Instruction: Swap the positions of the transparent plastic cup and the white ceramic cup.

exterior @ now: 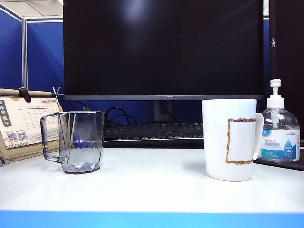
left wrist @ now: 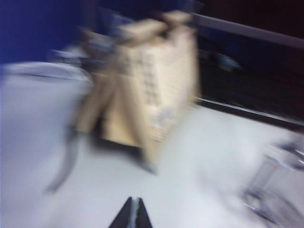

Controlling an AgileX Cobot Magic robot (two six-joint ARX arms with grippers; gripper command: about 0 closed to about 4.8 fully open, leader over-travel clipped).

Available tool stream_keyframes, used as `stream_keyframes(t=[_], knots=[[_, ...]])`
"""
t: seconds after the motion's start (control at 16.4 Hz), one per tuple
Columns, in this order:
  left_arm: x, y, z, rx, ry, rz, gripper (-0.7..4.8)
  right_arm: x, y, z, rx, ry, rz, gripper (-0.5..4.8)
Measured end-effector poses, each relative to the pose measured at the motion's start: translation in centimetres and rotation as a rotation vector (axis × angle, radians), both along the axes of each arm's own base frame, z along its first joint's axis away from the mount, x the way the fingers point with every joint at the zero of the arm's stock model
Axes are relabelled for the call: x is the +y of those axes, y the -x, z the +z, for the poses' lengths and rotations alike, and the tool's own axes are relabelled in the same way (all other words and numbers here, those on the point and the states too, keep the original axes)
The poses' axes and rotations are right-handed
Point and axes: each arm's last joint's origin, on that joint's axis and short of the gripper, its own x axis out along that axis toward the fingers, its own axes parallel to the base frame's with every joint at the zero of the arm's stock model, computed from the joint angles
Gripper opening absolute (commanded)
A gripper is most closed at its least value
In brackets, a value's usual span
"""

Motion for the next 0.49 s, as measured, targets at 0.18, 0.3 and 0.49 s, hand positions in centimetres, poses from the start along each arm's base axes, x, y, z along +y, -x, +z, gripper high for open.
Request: stream_keyframes(t=[0.18, 0.3, 0.49], knots=[[0.11, -0.01, 0.00, 0.001, 0.001, 0.005, -0.05, -0.79, -0.05, -0.03, -0.001, 0.001, -0.086, 0.00], [0.11, -0.01, 0.00, 0.001, 0.001, 0.005, -0.05, -0.97, -0.05, -0.03, -0.001, 0.001, -0.106, 0.00], [0.11, -0.01, 0.00, 0.001, 0.001, 0.005, -0.05, -0.97, -0.05, -0.02, -0.002, 0.001, -0.105, 0.00]])
